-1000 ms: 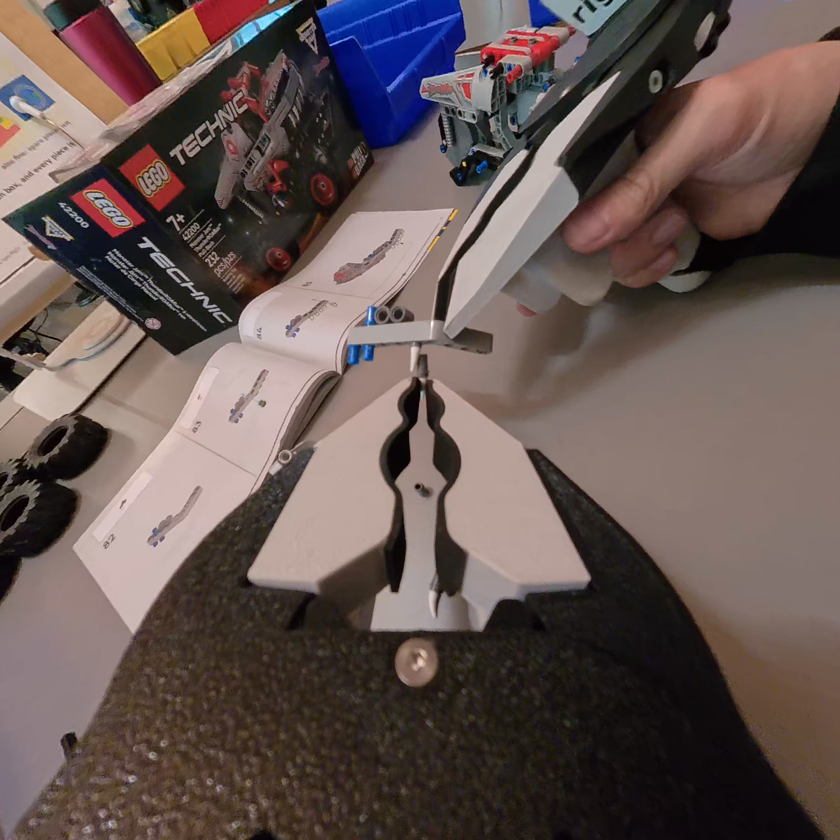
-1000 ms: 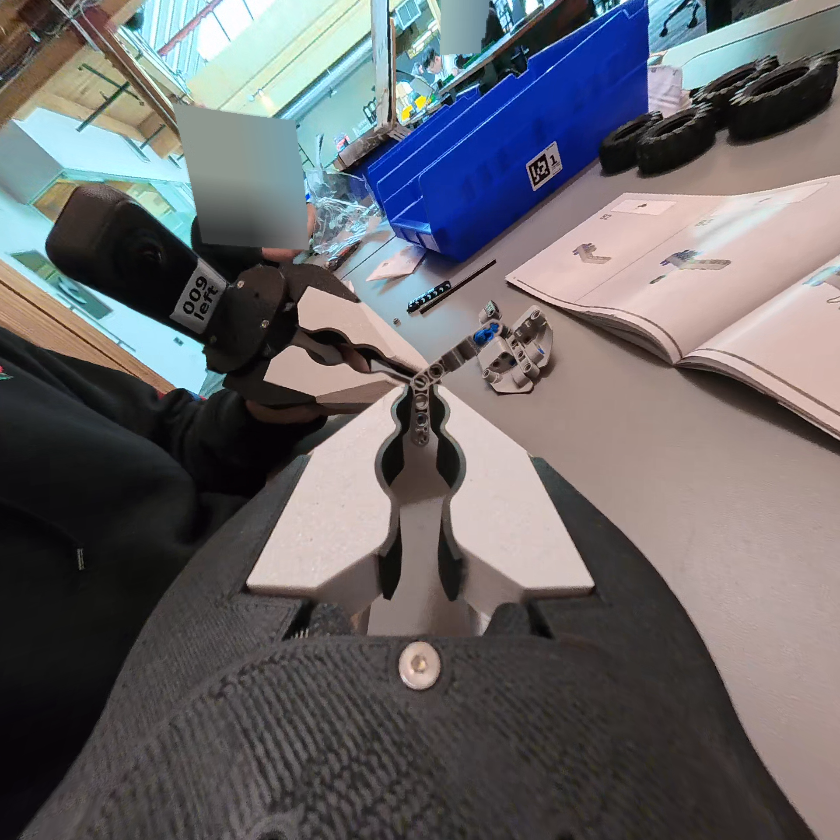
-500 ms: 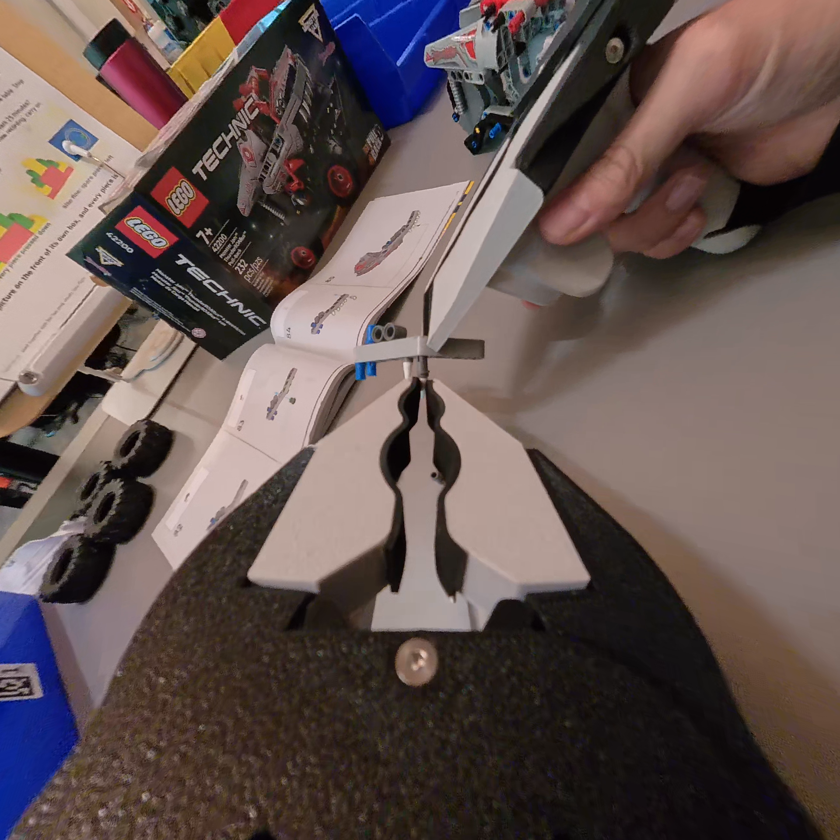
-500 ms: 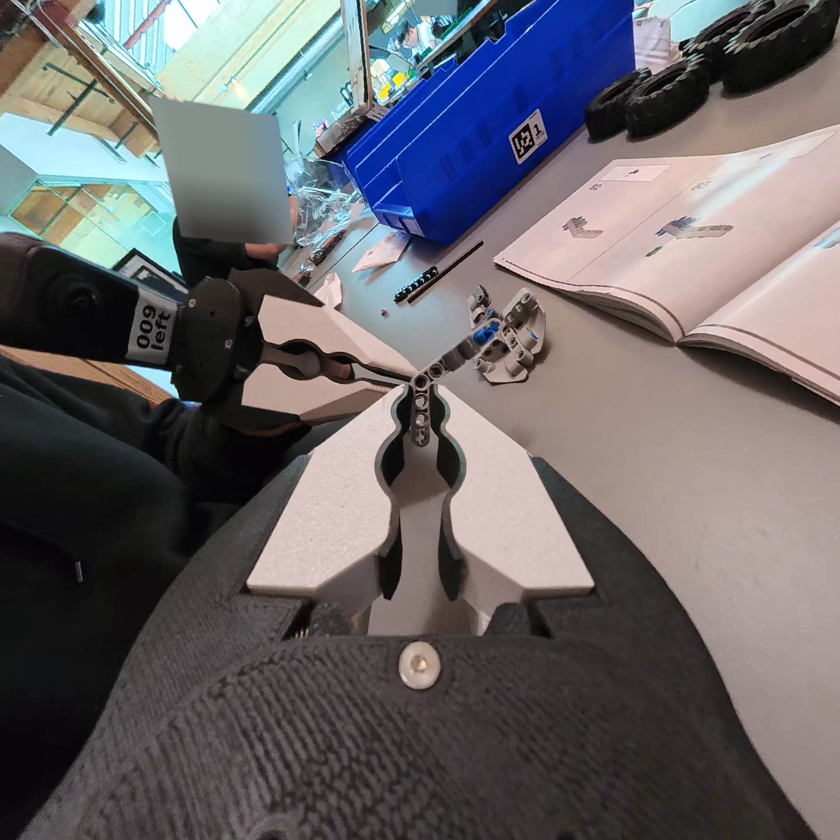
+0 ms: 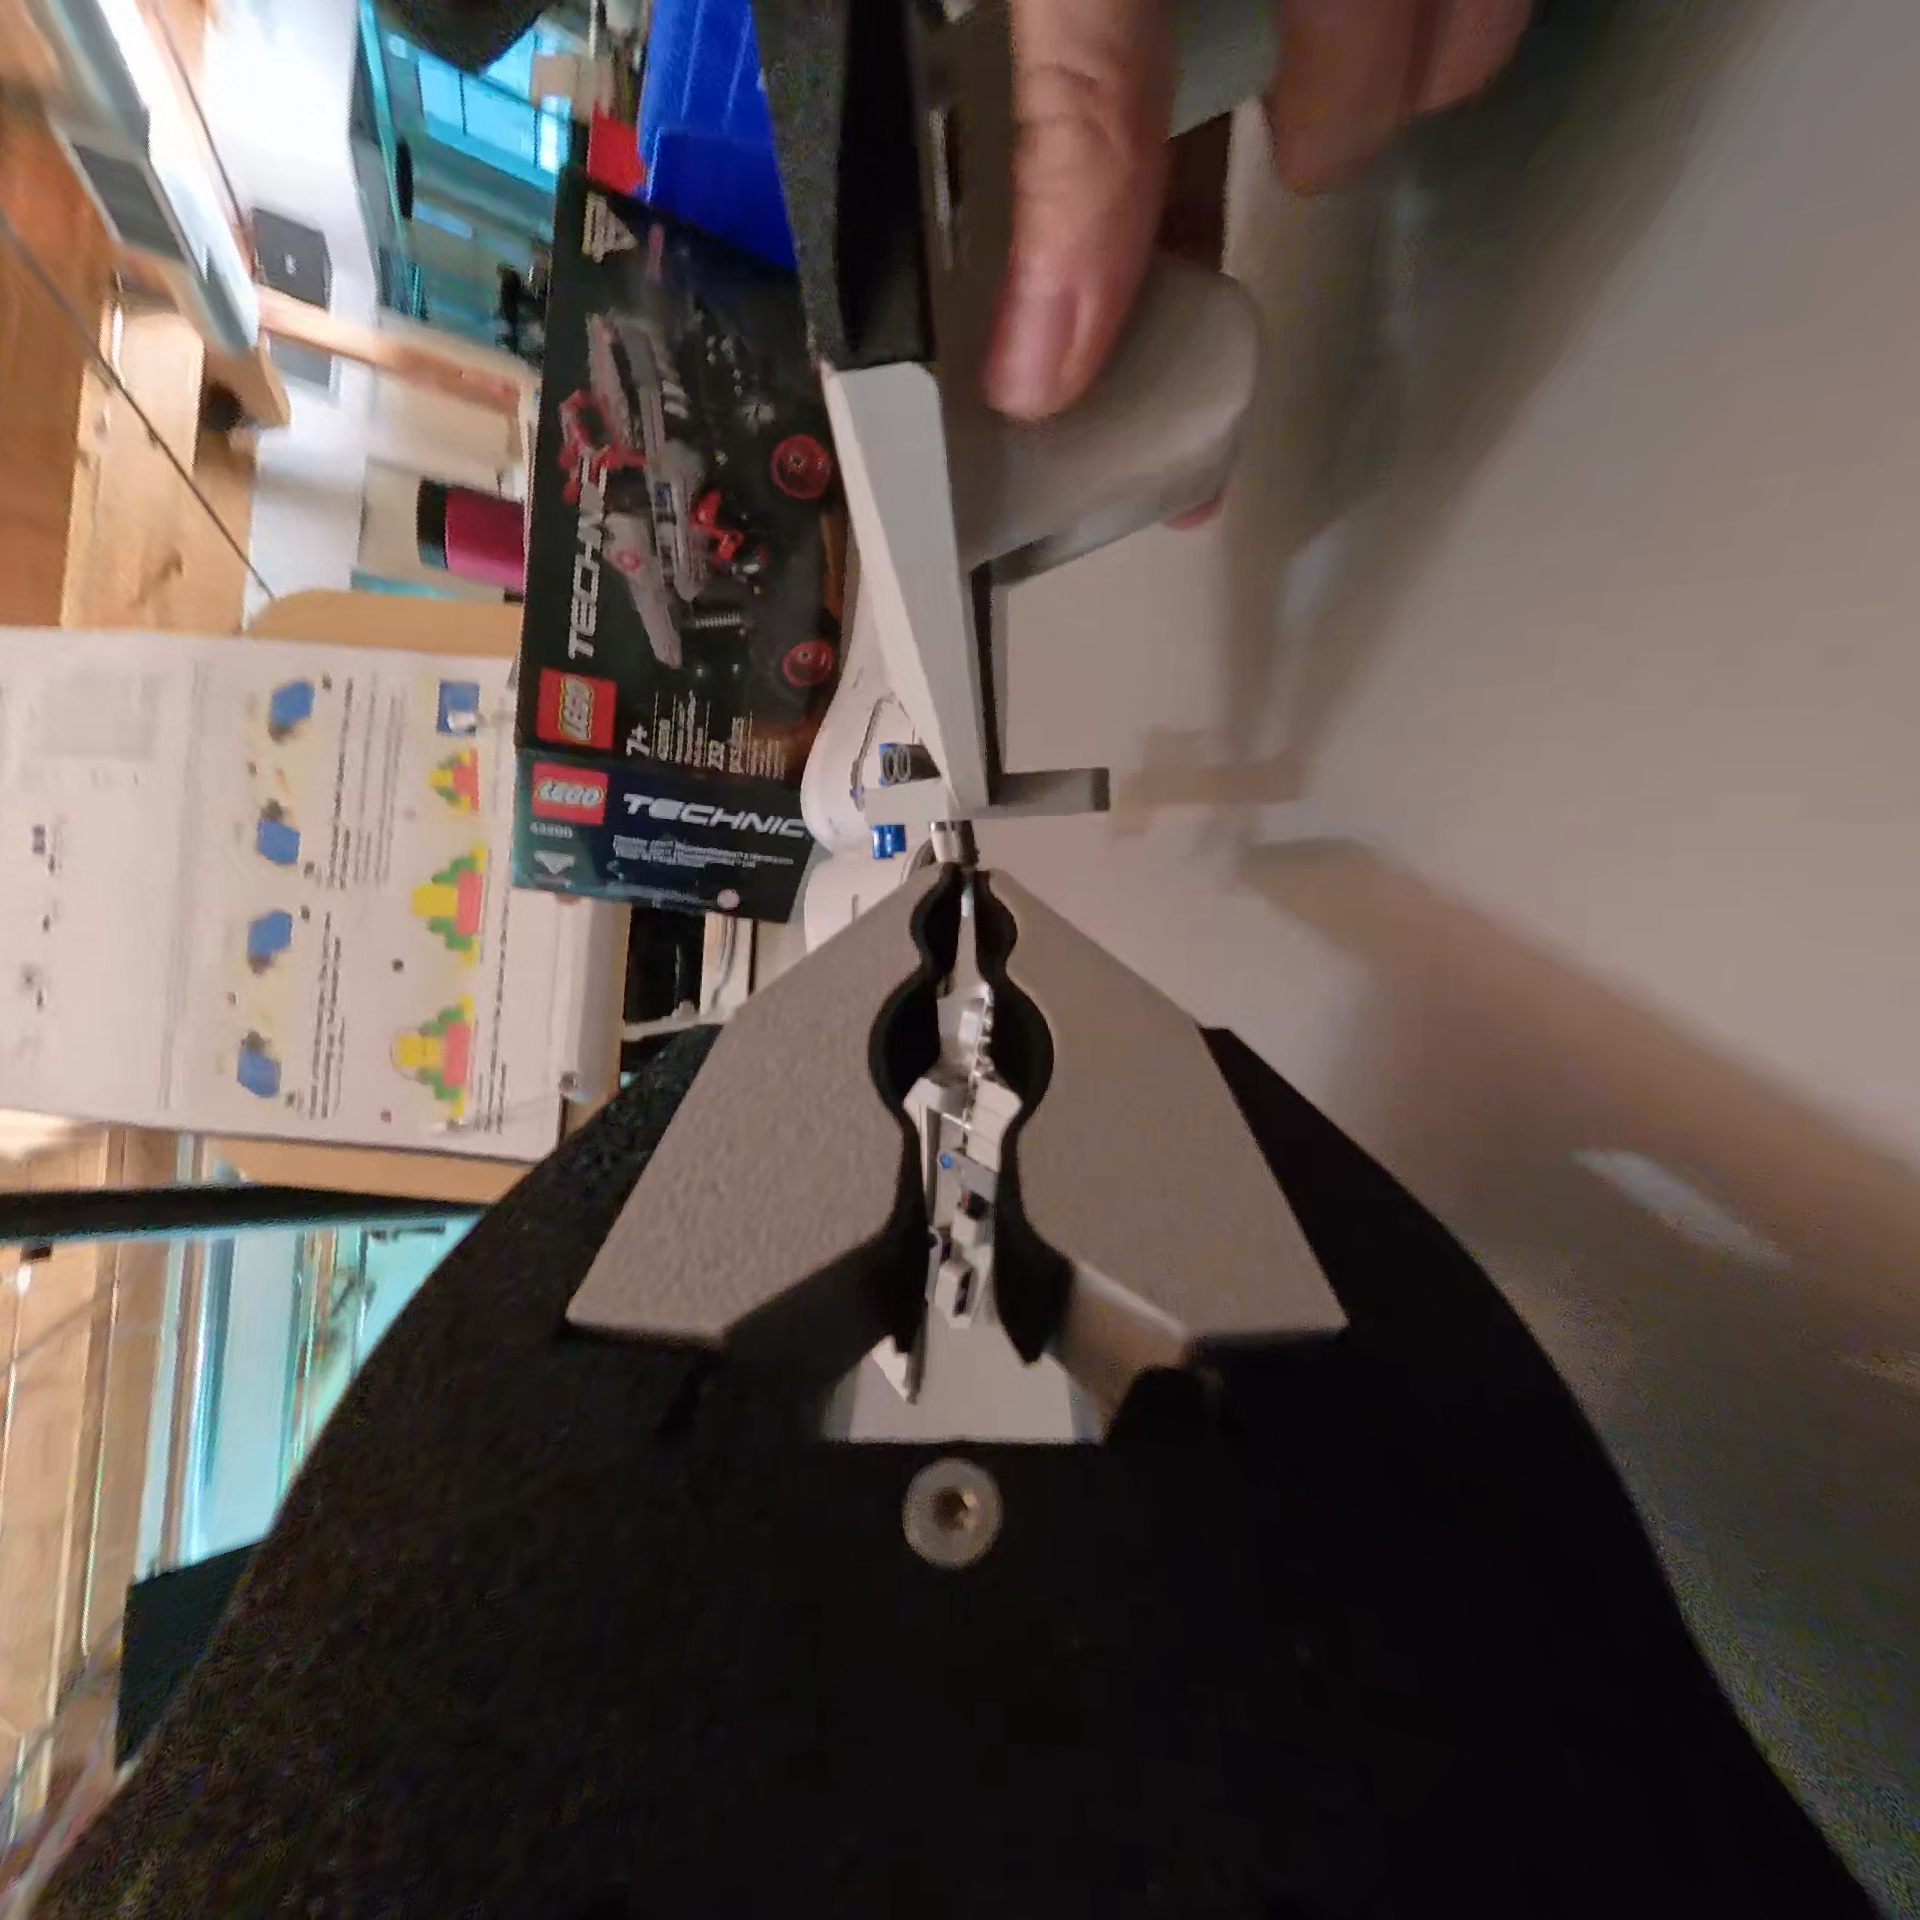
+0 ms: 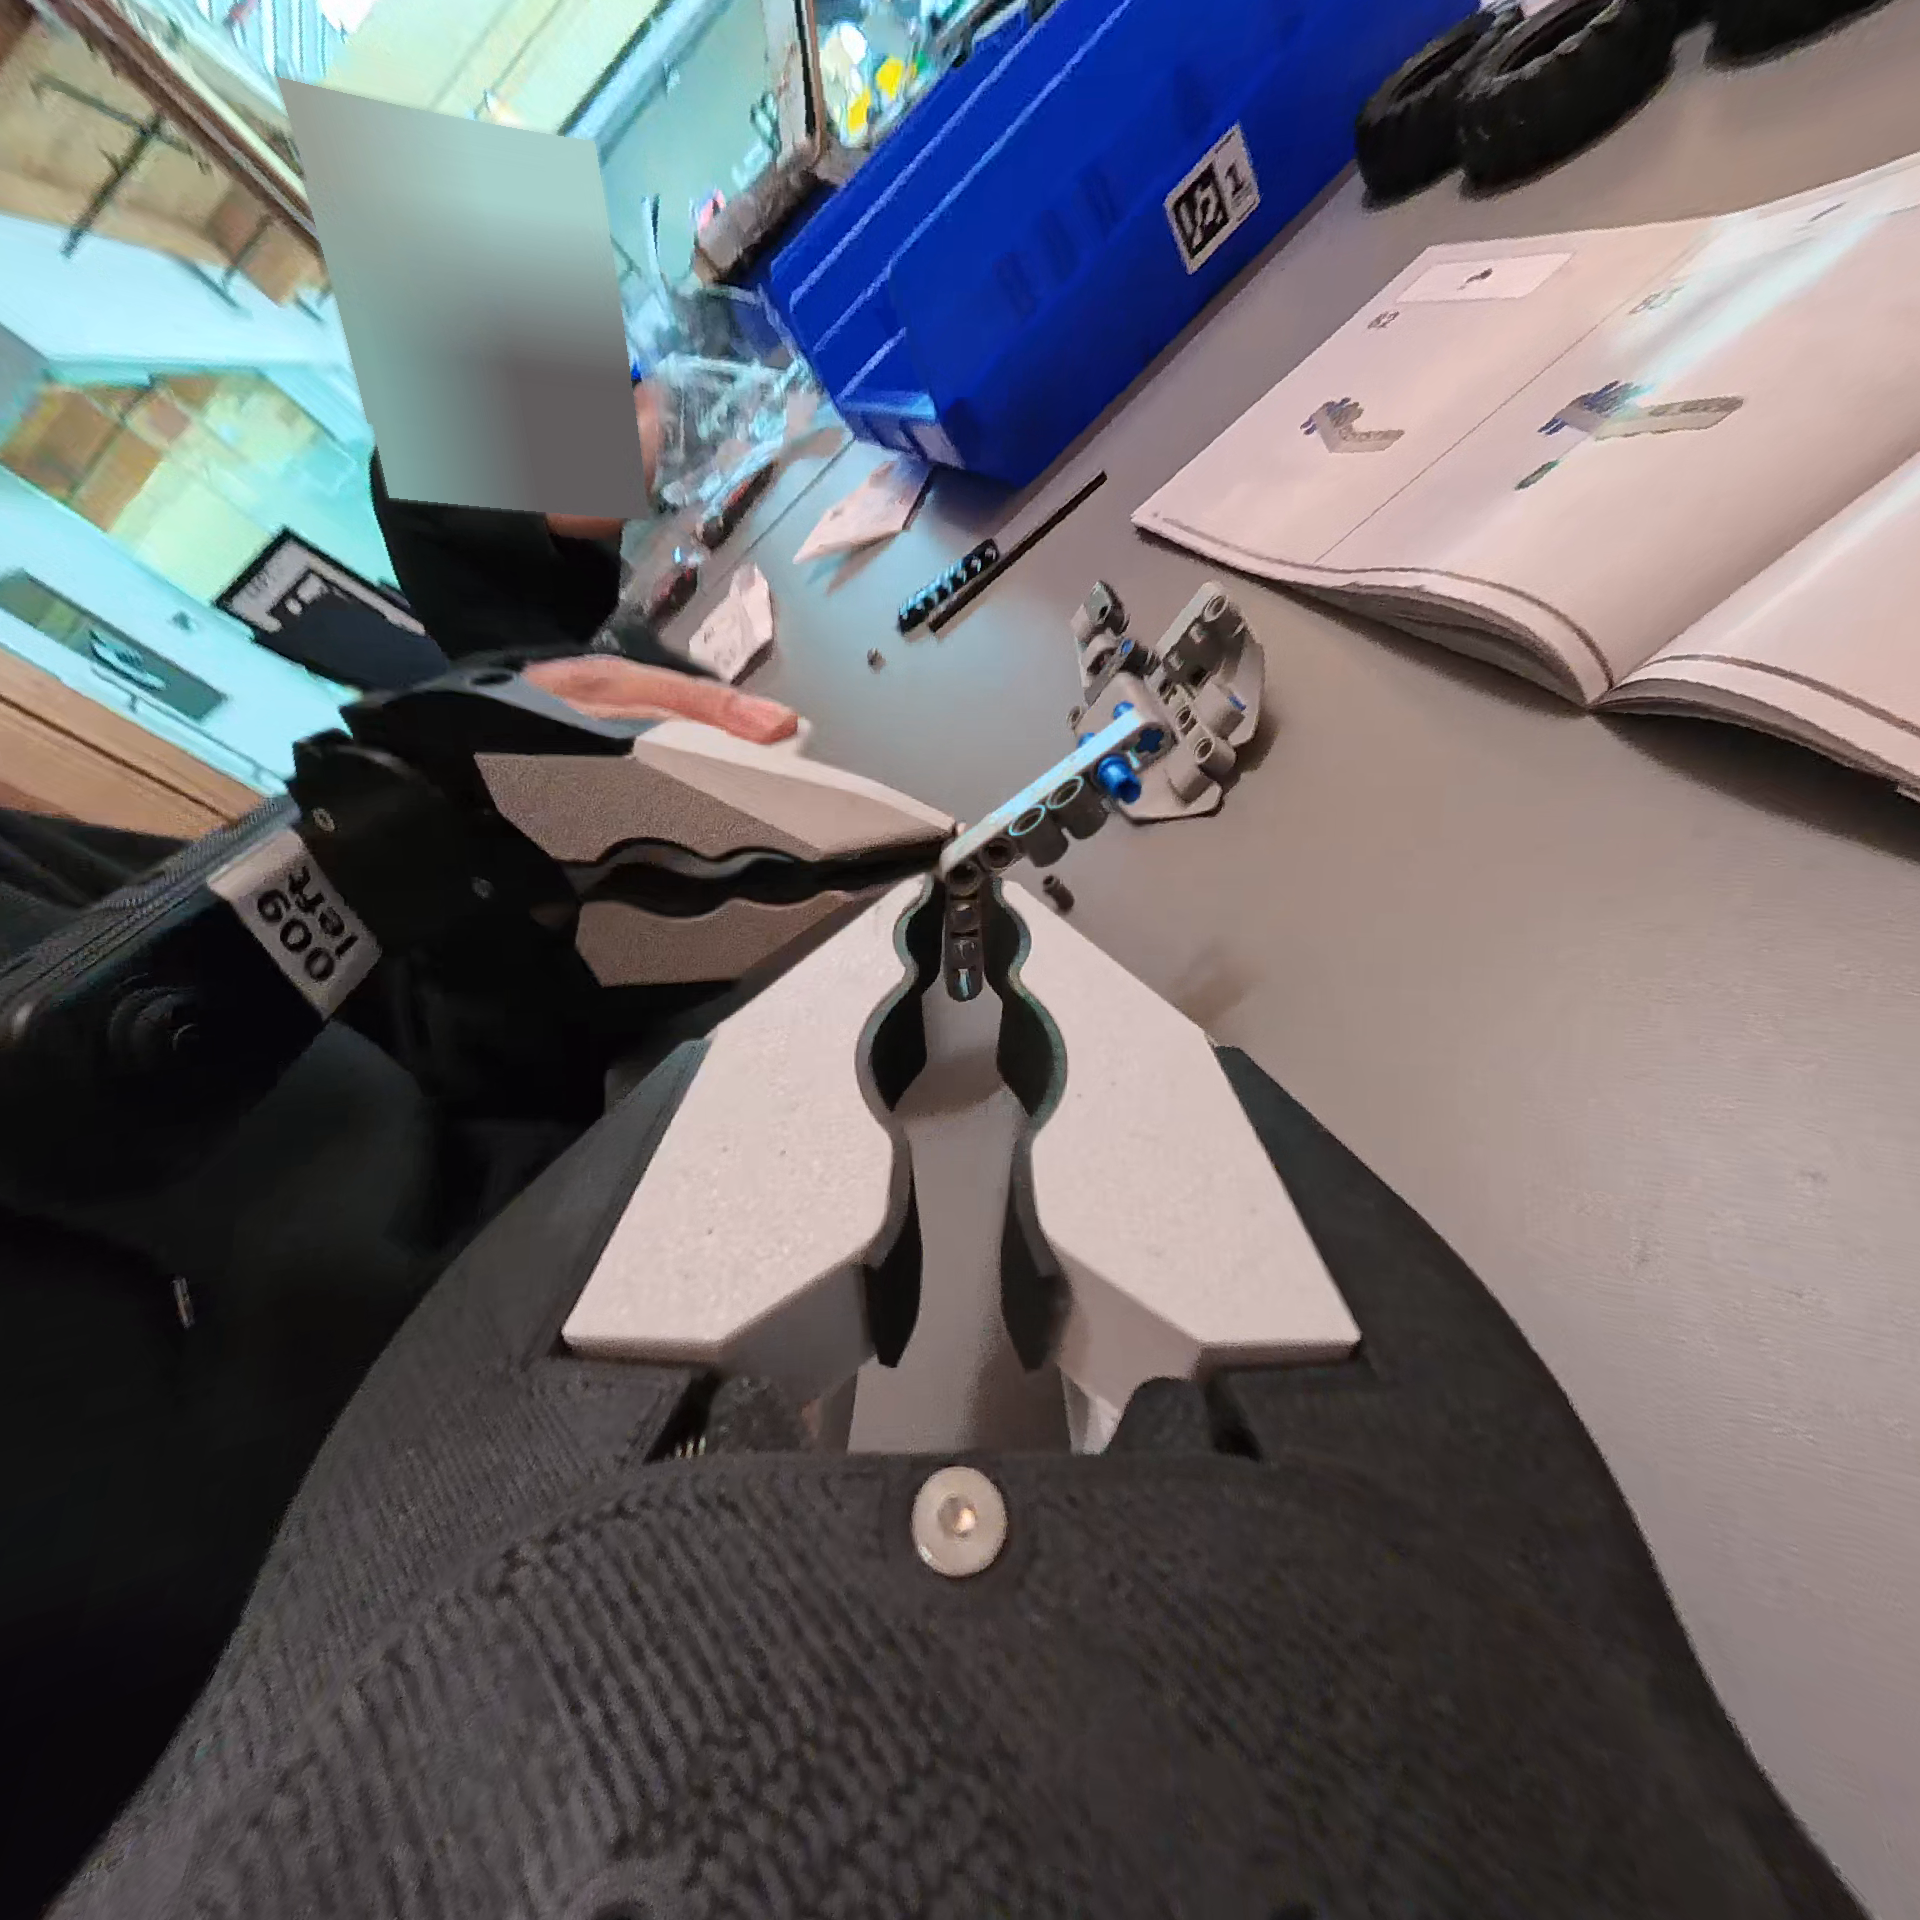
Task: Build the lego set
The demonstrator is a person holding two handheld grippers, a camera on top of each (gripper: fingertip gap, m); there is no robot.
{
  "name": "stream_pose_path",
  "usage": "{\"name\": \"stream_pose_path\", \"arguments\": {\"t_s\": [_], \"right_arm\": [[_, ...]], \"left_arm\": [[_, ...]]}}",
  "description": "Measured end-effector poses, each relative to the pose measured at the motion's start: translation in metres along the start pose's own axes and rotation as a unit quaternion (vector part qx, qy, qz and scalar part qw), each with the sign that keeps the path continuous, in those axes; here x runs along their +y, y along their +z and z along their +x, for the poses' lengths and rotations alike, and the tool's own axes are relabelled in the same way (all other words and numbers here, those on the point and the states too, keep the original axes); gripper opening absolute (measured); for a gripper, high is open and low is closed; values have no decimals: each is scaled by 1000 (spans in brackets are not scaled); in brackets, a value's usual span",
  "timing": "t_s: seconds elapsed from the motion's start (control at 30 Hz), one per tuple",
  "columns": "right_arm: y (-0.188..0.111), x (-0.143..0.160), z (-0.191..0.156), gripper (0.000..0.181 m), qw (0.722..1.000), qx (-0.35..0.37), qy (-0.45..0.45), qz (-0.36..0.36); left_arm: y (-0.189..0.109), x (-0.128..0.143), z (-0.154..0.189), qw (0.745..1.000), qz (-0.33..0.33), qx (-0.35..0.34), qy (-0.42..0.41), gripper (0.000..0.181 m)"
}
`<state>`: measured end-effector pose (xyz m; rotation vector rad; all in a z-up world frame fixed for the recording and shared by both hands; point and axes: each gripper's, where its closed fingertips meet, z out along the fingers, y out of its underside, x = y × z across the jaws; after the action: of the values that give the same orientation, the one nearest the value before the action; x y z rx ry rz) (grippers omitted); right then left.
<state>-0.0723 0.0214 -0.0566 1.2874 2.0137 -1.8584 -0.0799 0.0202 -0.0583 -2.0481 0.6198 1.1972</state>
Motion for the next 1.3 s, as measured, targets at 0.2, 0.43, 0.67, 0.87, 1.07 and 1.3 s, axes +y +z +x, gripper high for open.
{"name": "stream_pose_path", "arguments": {"t_s": [0.2, 0.43, 0.67, 0.87, 1.07, 1.3], "right_arm": [[-2, 3, -10, 6, 999, -41, -10, -13], [8, 6, -16, 6, 997, -70, 8, -31], [-3, 9, 30, 6, 996, 71, 47, -29], [3, 20, 37, 6, 991, 114, 25, -71], [2, 19, 38, 6, 990, 118, 29, -68], [3, 21, 40, 6, 989, 127, 24, -74]], "left_arm": [[-13, -10, -4, 996, 75, 24, 42, 0], [-18, -29, -12, 993, 108, 42, 7, 0], [-8, 40, -5, 981, 58, 65, -175, 0], [-14, 64, -39, 928, 91, 60, -357, 0], [-26, 81, -50, 888, 115, 69, -439, 0], [-41, 98, -24, 899, 79, 149, -403, 0]]}}
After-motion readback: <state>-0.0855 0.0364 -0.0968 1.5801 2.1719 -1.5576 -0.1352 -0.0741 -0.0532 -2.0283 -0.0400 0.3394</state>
